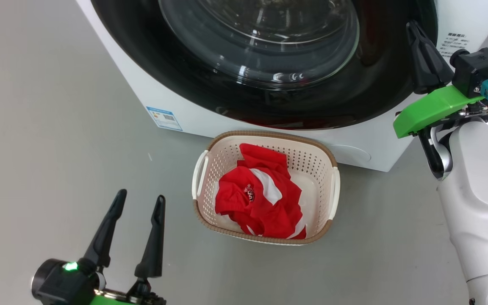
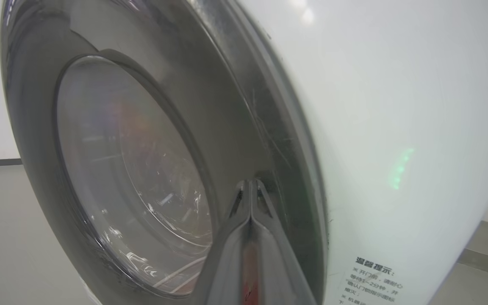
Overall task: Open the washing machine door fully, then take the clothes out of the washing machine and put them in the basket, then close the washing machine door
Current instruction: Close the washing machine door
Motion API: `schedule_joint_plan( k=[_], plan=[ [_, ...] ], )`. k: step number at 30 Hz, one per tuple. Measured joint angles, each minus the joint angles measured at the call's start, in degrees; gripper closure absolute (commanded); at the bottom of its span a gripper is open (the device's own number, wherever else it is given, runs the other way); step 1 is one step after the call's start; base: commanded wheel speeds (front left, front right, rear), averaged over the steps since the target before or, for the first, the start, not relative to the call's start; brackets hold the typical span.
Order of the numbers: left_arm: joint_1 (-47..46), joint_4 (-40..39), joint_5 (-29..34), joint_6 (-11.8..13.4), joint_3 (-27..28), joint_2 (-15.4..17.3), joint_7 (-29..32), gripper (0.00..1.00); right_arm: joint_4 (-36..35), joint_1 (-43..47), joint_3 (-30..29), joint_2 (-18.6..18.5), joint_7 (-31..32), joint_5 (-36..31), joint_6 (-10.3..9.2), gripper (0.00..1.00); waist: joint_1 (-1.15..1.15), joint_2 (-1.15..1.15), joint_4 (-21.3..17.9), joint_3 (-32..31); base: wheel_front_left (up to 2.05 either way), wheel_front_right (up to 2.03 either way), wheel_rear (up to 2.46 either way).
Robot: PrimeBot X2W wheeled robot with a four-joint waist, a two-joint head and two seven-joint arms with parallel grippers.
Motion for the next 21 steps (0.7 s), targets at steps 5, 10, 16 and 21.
schedule_joint_plan(
  k=[5,10,16,21],
  plan=[
    [0.0,0.7,-0.5,-0.4,0.7,-0.7,0.0,0.0,-0.3,0.0,0.7,0.1,0.0,0.1,-0.08,1.0,0.0,0.0,-1.0,-0.5,0.0,0.0,0.0],
    [0.0,1.9,-1.2,-0.4,1.5,-0.8,0.0,0.0,-1.9,1.2,2.1,0.3,0.0,0.9,-0.34,1.0,0.0,0.0,-2.5,-1.3,0.0,0.0,0.0],
    [0.0,3.2,-1.5,-0.1,1.9,-0.9,0.0,0.0,-3.9,6.4,6.2,1.3,0.0,3.7,-0.34,1.0,0.0,0.0,-5.1,-2.5,0.0,0.0,0.0],
    [0.0,4.4,-1.5,0.1,2.0,-0.9,0.0,0.0,-6.7,10.4,8.7,1.5,0.0,5.4,-0.34,0.56,0.0,0.0,-7.9,-3.5,0.0,0.0,0.0]
  ],
)
